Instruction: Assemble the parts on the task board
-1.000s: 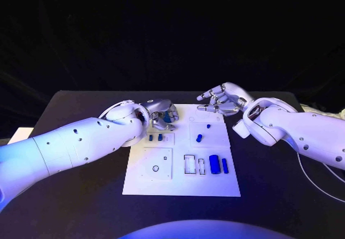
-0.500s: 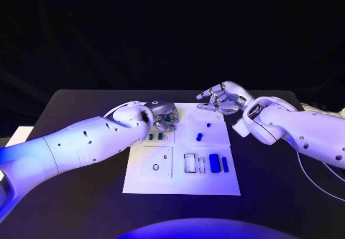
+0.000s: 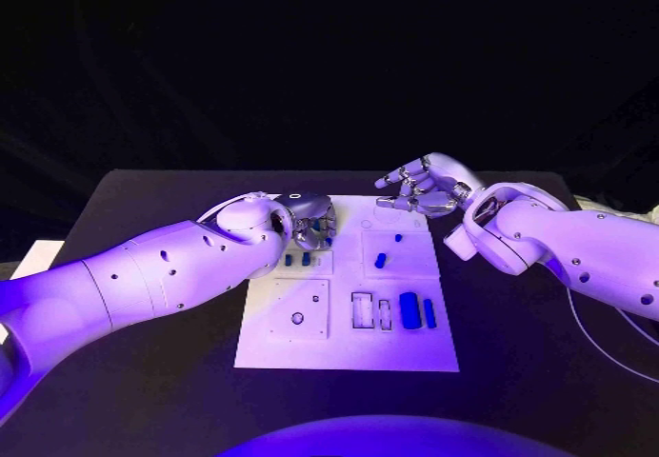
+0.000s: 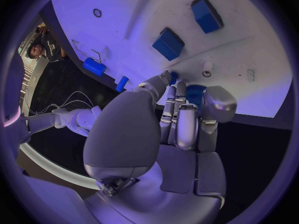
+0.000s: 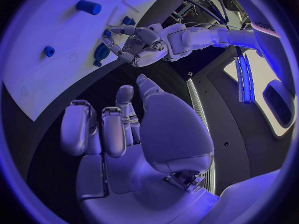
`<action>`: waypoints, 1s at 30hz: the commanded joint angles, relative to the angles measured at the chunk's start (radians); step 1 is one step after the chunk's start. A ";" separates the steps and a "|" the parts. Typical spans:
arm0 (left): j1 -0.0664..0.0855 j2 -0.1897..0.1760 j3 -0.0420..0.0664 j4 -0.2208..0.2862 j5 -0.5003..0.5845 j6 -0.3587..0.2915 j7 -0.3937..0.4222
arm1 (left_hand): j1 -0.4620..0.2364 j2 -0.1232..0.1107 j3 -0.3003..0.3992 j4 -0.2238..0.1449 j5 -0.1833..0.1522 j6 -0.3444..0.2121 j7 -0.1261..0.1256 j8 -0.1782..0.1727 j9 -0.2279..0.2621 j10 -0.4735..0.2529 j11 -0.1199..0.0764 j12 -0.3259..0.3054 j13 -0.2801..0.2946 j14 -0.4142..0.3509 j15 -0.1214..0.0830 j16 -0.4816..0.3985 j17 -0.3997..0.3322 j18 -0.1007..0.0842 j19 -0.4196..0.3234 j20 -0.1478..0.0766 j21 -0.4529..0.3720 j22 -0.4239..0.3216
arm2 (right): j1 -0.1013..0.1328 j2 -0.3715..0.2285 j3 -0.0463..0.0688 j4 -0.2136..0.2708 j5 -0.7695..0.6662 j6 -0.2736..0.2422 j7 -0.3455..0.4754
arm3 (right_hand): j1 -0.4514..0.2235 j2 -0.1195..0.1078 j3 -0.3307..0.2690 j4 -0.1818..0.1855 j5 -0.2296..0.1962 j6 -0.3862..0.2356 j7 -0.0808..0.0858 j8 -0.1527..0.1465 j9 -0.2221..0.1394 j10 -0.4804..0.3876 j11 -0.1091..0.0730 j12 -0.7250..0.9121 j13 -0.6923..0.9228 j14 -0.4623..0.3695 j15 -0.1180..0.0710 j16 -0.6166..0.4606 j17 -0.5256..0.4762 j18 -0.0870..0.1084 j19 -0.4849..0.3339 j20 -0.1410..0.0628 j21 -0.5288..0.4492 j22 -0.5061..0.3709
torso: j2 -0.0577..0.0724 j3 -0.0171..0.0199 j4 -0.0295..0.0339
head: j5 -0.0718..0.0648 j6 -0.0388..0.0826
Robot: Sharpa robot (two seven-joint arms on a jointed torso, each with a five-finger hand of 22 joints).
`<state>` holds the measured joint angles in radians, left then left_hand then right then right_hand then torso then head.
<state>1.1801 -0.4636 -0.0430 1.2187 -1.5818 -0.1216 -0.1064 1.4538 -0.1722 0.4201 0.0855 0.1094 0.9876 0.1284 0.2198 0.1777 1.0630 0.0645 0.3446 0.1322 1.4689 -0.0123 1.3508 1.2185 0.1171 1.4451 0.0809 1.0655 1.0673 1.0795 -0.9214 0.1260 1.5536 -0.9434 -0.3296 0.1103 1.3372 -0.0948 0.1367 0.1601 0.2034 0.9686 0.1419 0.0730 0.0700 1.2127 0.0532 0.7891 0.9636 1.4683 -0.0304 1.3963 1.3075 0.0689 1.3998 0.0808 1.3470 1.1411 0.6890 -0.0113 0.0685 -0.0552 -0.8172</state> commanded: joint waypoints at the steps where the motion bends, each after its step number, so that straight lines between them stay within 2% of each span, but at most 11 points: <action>1: 0.000 0.004 0.001 -0.001 -0.015 0.027 -0.027 | 0.001 0.011 0.009 -0.001 -0.001 0.009 0.002 -0.007 -0.002 0.011 0.001 0.001 -0.001 0.035 -0.008 0.005 -0.001 -0.008 0.007 -0.002 0.008 0.005 | 0.000 0.001 0.000 0.001 -0.002 0.005 0.009 | 0.001 0.007 -0.006 0.000 0.006 0.006 0.002 0.001 0.001 -0.006 0.000 0.000 0.002 0.051 0.006 -0.003 0.036 0.015 -0.005 -0.002 -0.003 0.000 | 0.000 -0.0002 0.0003 | 0.000 0.000; 14: -0.005 0.019 0.001 -0.012 0.001 0.047 -0.025 | -0.004 0.021 0.021 -0.006 -0.003 0.030 -0.002 -0.008 -0.009 0.035 -0.005 0.004 -0.001 0.035 -0.012 0.004 -0.009 -0.013 0.013 -0.006 0.035 0.034 | 0.000 0.004 0.000 0.001 -0.002 0.006 0.009 | 0.002 0.008 -0.006 0.000 0.007 0.008 0.002 0.002 0.001 -0.003 0.000 0.005 0.005 0.052 0.006 -0.003 0.036 0.015 -0.004 -0.002 -0.003 0.002 | 0.001 -0.0007 -0.0016 | -0.003 0.001; 21: -0.006 0.021 0.001 -0.014 0.006 0.063 -0.028 | -0.007 0.025 0.026 -0.009 -0.005 0.046 -0.008 -0.007 -0.010 0.045 -0.010 0.001 -0.002 0.034 -0.015 0.004 -0.012 -0.013 0.012 -0.008 0.038 0.038 | 0.000 0.005 0.000 0.001 -0.002 0.007 0.010 | 0.002 0.010 -0.006 0.000 0.008 0.010 0.001 0.003 0.002 -0.001 0.000 0.007 0.006 0.052 0.006 -0.004 0.036 0.015 -0.004 -0.002 -0.003 0.002 | -0.001 0.0003 0.0001 | -0.005 0.000; 27: -0.007 0.019 0.001 -0.018 0.002 0.060 -0.040 | 0.013 0.042 0.053 -0.032 -0.003 0.076 -0.010 -0.006 -0.011 0.071 -0.015 -0.008 -0.005 0.034 -0.021 0.005 -0.016 -0.015 0.013 -0.014 0.048 0.050 | 0.000 0.005 0.000 0.001 -0.002 0.008 0.010 | 0.002 0.010 -0.006 0.000 0.008 0.010 0.001 0.003 0.002 -0.001 0.000 0.007 0.006 0.052 0.006 -0.004 0.036 0.015 -0.004 -0.002 -0.003 0.002 | -0.001 -0.0001 0.0009 | -0.006 0.001; 30: -0.007 0.013 0.005 -0.014 -0.001 0.039 -0.042 | 0.022 0.048 0.070 -0.045 -0.007 0.082 -0.007 -0.010 -0.014 0.078 -0.014 -0.015 -0.006 0.035 -0.020 0.008 -0.013 -0.017 0.014 -0.014 0.058 0.062 | 0.000 0.005 0.000 0.001 -0.002 0.008 0.010 | 0.002 0.010 -0.006 0.000 0.008 0.010 0.001 0.003 0.002 -0.001 0.000 0.007 0.006 0.052 0.006 -0.004 0.036 0.015 -0.004 -0.002 -0.003 0.002 | 0.000 -0.0001 0.0004 | -0.006 0.001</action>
<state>1.1762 -0.4476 -0.0378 1.2051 -1.5829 -0.0896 -0.1331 1.4672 -0.1326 0.4858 0.0413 0.1063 1.0646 0.1225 0.2106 0.1644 1.1346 0.0532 0.3308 0.1260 1.4692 -0.0269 1.3559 1.2038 0.1173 1.4545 0.0715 1.1218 1.1277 1.0795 -0.9173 0.1260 1.5535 -0.9434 -0.3292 0.1109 1.3372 -0.0949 0.1367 0.1600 0.2072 0.9724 0.1457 0.0730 0.0707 1.2132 0.0536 0.7929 0.9689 1.4683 -0.0304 1.3963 1.3073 0.0689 1.3998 0.0808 1.3471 1.1421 0.6885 -0.0113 0.0689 -0.0611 -0.8169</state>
